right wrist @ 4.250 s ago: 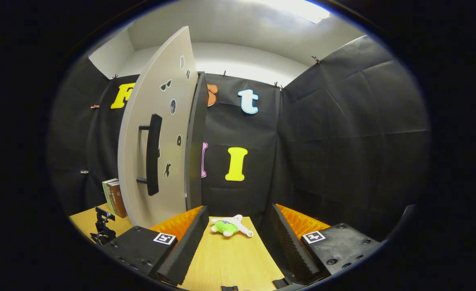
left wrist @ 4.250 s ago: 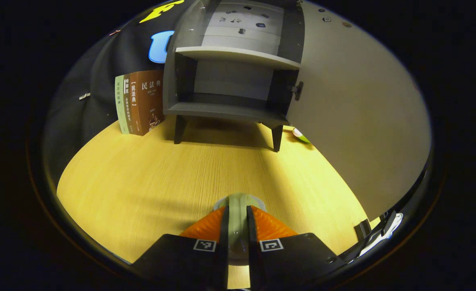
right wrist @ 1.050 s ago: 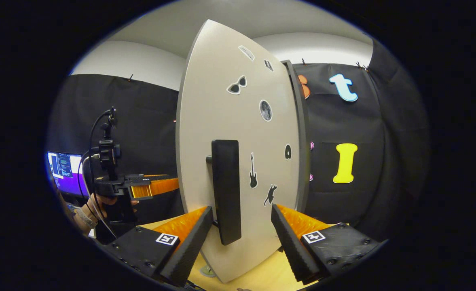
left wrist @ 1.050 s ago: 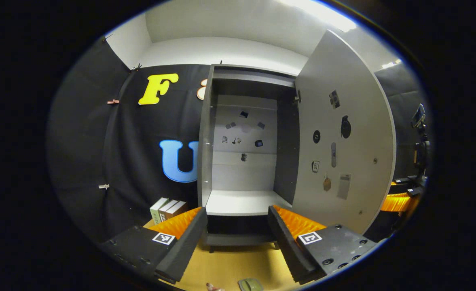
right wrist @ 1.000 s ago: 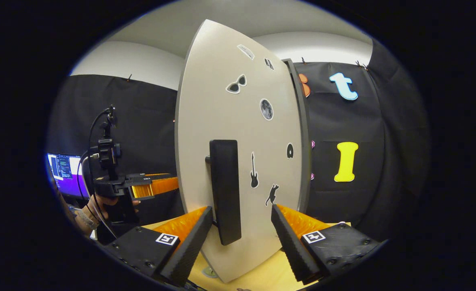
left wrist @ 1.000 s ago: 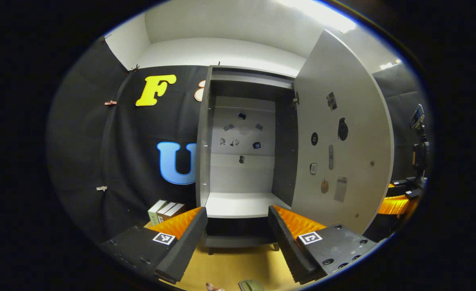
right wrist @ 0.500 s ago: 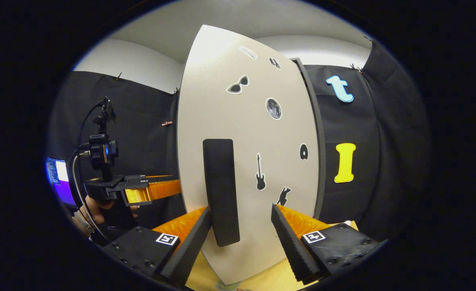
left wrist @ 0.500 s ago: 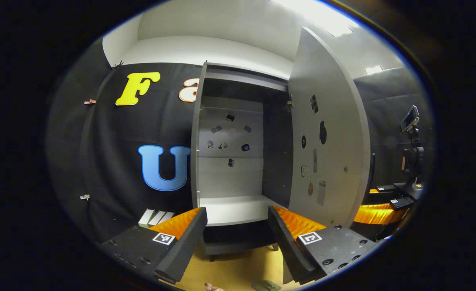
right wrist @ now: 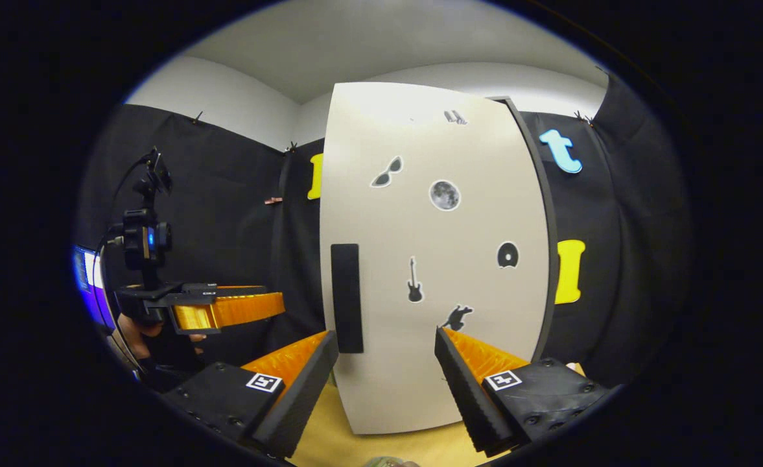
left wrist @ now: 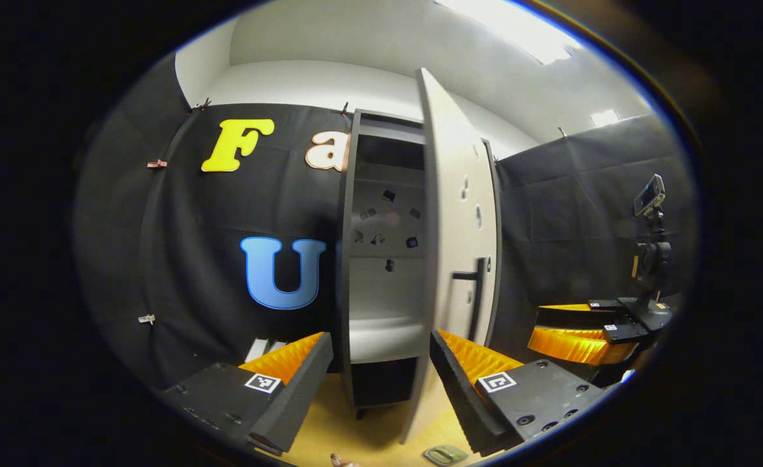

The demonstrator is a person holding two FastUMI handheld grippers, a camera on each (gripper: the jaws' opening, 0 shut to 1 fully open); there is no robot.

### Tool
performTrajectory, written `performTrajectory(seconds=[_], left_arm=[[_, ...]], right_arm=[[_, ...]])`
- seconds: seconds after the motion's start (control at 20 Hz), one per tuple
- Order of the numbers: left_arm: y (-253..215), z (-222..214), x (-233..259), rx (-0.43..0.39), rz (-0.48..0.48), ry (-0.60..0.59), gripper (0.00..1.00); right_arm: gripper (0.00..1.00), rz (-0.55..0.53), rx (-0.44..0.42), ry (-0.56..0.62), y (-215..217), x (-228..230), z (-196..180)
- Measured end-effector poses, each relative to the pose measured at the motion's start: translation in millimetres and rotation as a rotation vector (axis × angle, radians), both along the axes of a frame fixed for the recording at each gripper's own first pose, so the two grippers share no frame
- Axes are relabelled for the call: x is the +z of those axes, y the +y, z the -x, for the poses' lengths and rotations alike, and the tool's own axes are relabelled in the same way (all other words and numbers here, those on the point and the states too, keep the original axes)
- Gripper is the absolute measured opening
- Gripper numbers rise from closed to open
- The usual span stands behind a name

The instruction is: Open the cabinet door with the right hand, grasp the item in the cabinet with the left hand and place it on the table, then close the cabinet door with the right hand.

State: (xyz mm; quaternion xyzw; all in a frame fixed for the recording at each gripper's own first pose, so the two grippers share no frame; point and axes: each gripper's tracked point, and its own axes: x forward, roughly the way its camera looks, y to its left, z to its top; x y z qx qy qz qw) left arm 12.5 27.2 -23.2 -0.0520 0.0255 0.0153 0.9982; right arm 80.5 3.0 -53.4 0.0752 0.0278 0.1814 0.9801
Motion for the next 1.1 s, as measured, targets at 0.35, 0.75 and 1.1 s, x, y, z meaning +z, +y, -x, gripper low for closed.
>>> performTrajectory(seconds=[0.35, 0.75, 1.1], left_arm=[[-45, -10, 8, -0.066, 0.005, -0.025, 0.95], [-76, -19, 9, -0.061, -0.017, -0.013, 0.95], [-82, -21, 5, -0.029, 0.014, 0.007, 0.95]], right_arm=[[0.97, 0.005, -0.15, -0.04, -49, 18, 5], [0.97, 0.046, -0.223, -0.041, -90, 24, 10], [0.97, 0.07, -0.216, -0.047, -100, 27, 7]])
